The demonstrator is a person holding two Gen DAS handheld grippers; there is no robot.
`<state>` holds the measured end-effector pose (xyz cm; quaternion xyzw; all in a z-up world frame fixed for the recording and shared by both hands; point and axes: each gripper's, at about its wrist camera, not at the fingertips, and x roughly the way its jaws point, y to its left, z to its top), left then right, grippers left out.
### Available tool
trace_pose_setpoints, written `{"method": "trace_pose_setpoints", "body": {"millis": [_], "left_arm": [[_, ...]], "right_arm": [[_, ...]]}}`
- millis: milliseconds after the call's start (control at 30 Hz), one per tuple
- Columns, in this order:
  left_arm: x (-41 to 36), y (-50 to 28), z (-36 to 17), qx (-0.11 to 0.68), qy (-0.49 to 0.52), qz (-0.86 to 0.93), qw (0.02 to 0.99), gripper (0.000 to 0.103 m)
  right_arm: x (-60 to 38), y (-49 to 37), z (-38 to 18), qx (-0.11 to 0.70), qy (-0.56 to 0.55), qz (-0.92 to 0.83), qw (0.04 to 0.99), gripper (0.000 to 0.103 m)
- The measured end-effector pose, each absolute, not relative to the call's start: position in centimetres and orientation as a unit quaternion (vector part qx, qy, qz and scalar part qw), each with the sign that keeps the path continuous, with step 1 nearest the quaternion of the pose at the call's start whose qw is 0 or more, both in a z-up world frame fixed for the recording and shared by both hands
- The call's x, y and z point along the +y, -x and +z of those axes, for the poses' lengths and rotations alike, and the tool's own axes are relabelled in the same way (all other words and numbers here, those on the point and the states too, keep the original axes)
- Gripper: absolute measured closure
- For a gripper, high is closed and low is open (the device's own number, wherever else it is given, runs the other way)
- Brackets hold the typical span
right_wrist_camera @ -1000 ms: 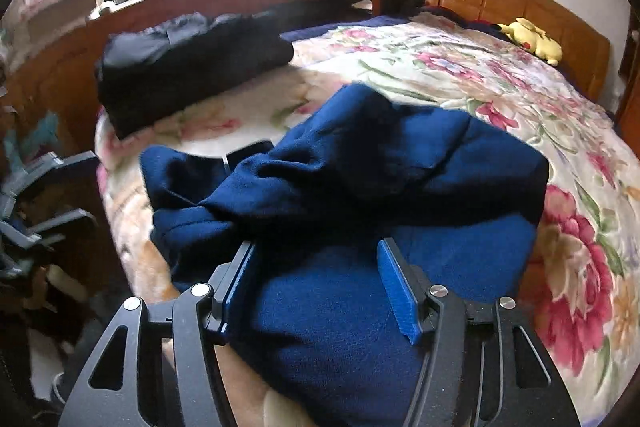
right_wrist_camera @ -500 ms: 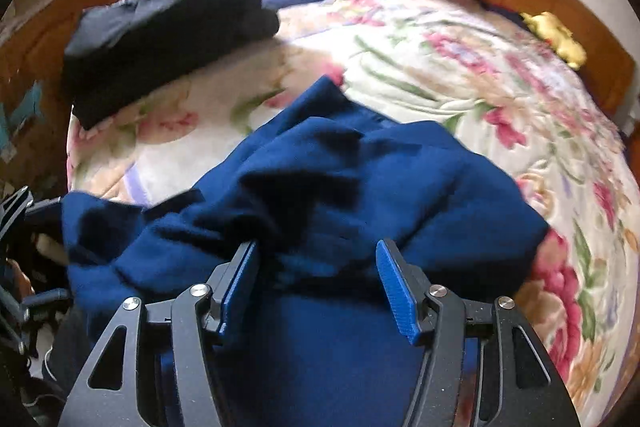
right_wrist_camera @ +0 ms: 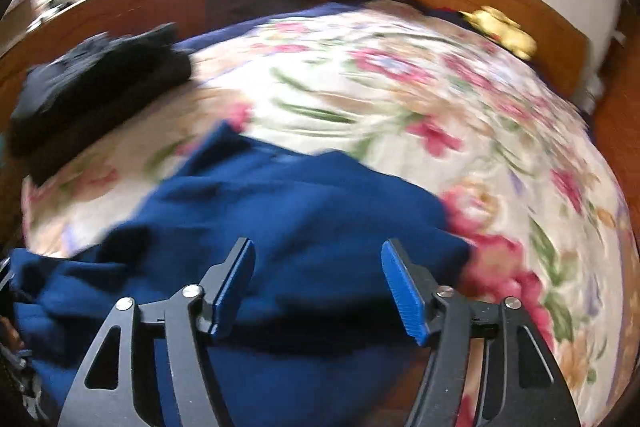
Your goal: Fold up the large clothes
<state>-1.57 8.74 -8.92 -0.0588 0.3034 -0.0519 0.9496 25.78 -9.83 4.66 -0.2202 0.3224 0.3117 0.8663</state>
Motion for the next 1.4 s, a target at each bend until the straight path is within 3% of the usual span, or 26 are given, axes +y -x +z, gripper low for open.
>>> {"method": "trace_pose_setpoints", "body": {"millis": [67,500,800,967,1067,1133,1200,1400], "left_arm": [[8.6,1.3,-9.1,0.308,0.061,-0.054,0.948,0.049],[8.5,0.8,-9.3,0.319,0.062,-0.049,0.944,0.049],[8.3,0.6,-9.4,0.320,0.062,-0.050,0.944,0.052],[8.1,0.5,-9.4,0.320,0.069,-0.064,0.943,0.072],[8.0,0.7,-9.2,0.313,0.063,-0.064,0.945,0.084],[8.1,0.6,-8.9,0.306,0.062,-0.063,0.948,0.086],[8.0,0.7,-8.5,0.296,0.058,-0.060,0.952,0.087],[8.7,1.1,-6.1,0.255,0.050,-0.045,0.965,0.091]], "right_arm": [[-11.6,-27.1,4.1,0.327,0.203,0.289,0.877,0.030],[-14.6,-33.3,-1.6,0.374,0.139,0.273,0.875,0.014],[-16.2,-35.7,-3.9,0.410,0.047,0.319,0.853,0.013],[-16.3,-36.1,-4.3,0.416,0.028,0.349,0.839,0.031],[-16.1,-35.1,-3.9,0.399,0.038,0.358,0.843,0.047],[-16.3,-34.6,-3.6,0.385,0.036,0.366,0.846,0.070],[-16.5,-33.9,-2.9,0.364,0.040,0.368,0.855,0.084],[-16.0,-30.0,1.8,0.291,0.079,0.343,0.890,0.089]]}}
